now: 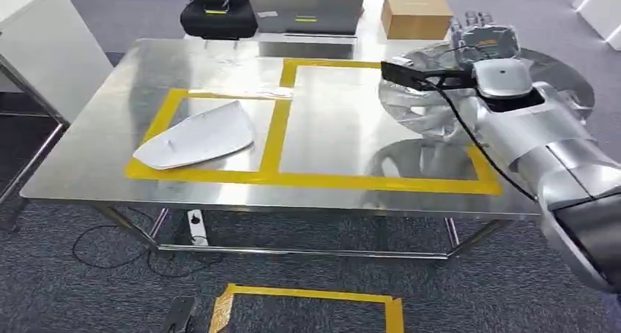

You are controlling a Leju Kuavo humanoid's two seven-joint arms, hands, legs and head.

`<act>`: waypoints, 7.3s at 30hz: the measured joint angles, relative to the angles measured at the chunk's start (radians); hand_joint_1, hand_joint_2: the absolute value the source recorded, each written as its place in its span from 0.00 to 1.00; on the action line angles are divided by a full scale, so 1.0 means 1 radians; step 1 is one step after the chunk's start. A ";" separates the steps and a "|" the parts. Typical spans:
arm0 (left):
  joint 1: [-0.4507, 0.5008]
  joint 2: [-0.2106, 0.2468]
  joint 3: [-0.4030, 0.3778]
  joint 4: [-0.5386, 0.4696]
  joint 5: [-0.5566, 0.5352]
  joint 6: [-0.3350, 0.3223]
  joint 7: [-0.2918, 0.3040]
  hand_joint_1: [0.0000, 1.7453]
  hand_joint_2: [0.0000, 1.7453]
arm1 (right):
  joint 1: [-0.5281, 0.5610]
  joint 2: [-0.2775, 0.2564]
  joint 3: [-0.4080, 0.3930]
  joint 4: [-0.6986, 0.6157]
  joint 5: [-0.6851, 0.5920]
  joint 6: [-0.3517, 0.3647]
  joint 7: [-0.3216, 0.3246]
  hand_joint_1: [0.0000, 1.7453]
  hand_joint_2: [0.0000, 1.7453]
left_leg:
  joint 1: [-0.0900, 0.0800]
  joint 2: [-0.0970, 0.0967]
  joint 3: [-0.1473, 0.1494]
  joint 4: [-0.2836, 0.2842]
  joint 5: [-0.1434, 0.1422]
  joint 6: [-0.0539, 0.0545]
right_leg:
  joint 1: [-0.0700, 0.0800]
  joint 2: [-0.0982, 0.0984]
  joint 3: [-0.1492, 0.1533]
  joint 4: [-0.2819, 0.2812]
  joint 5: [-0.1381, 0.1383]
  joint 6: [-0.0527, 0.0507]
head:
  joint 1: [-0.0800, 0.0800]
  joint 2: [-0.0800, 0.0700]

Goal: Take the parts from the cabinet and place them on the table.

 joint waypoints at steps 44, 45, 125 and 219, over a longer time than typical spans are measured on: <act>0.052 0.011 -0.037 0.000 0.099 0.021 -0.061 0.00 0.00 | 0.610 0.025 -0.321 -0.815 -0.795 -0.112 -0.488 0.00 0.00 | -0.007 -0.011 -0.049 0.018 0.022 -0.010 | 0.017 -0.014 -0.010 0.030 -0.029 -0.025 | 0.002 0.000; 0.057 0.011 -0.029 0.000 0.102 0.026 -0.064 0.00 0.00 | 0.665 0.019 -0.346 -0.873 -0.847 -0.110 -0.510 0.00 0.00 | -0.007 -0.013 -0.049 0.018 0.024 -0.014 | 0.017 -0.015 -0.010 0.030 -0.026 -0.030 | 0.004 0.000; 0.077 0.021 0.086 -0.025 -0.209 0.079 0.008 0.00 0.00 | 1.307 0.234 -1.419 0.137 0.021 -0.025 -0.214 0.00 0.00 | -0.019 0.021 0.045 -0.032 -0.013 0.021 | 0.012 -0.035 0.094 0.085 -0.188 -0.014 | 0.004 0.000; 0.073 0.025 0.066 -0.017 -0.270 0.072 0.014 0.00 0.00 | 1.302 0.214 -1.394 0.175 0.056 0.109 -0.225 0.00 0.00 | -0.028 -0.007 0.004 -0.002 -0.014 0.023 | 0.006 -0.021 -0.040 0.299 -0.254 -0.015 | -0.016 0.000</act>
